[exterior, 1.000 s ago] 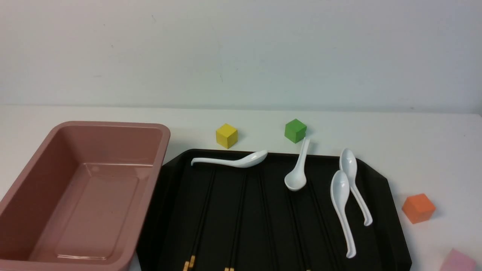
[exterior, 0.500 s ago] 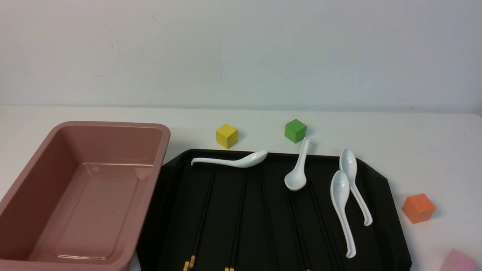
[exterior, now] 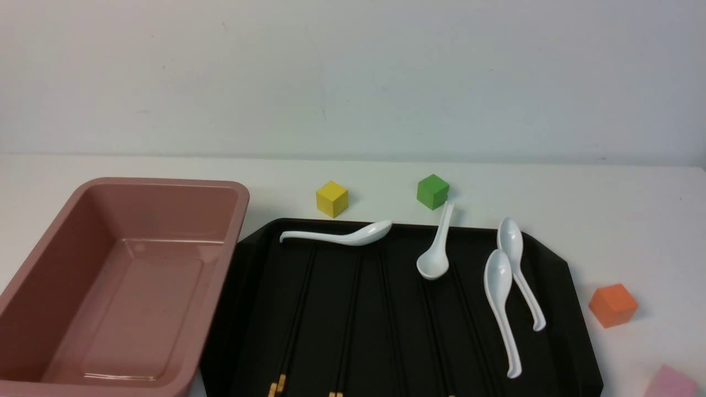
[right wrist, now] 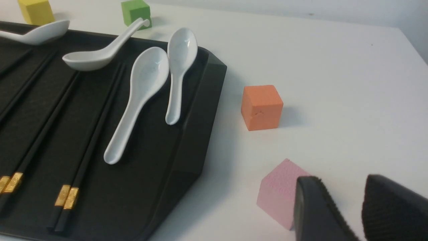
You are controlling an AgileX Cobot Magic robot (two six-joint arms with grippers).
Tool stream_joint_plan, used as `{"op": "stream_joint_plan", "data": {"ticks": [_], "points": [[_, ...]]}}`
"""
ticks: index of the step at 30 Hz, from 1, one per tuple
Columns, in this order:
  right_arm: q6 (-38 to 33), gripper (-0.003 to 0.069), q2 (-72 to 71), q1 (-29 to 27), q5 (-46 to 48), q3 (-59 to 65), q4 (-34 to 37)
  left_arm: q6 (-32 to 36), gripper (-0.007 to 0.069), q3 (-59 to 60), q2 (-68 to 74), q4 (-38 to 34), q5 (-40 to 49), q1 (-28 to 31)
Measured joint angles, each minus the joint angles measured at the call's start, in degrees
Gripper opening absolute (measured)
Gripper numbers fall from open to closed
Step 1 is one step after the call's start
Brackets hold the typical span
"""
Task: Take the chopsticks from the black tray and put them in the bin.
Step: Use the left arm to grab a pair of chopsticks
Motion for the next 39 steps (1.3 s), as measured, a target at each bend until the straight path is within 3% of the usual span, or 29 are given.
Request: {"op": "stream_joint_plan", "data": {"ticks": [4,13,16,19,22,31,34,39], "points": [[0.0,0.024,0.0,0.0,0.0,0.0,0.0,-9.49,0.0239,0.0,0.0,-15.53,-2.36,0.0],[0.0,0.024,0.0,0.0,0.0,0.0,0.06,-12.59,0.0227,0.0,0.0,-24.52,-11.04,0.0],[0.0,0.024,0.0,0.0,0.0,0.0,0.06,-10.77,0.0145,-3.12,0.0,-26.99,-14.07,0.0],[0.0,0.024,0.0,0.0,0.0,0.0,0.06,-2.5,0.002,-11.95,0.86,-25.57,-13.52,0.0],[0.0,0.024,0.0,0.0,0.0,0.0,0.06,6.48,-0.0013,-22.99,7.9,-23.04,-6.4,0.0],[0.0,0.024,0.0,0.0,0.0,0.0,0.06,20.73,-0.0013,-52.36,52.27,-7.14,41.69,0.0],[0.0,0.024,0.0,0.0,0.0,0.0,0.06,22.01,-0.0013,-56.03,60.74,-6.56,45.78,-0.31],[0.0,0.024,0.0,0.0,0.0,0.0,0.06,16.93,-0.0013,-58.22,71.94,-4.84,40.89,-11.53]]}}
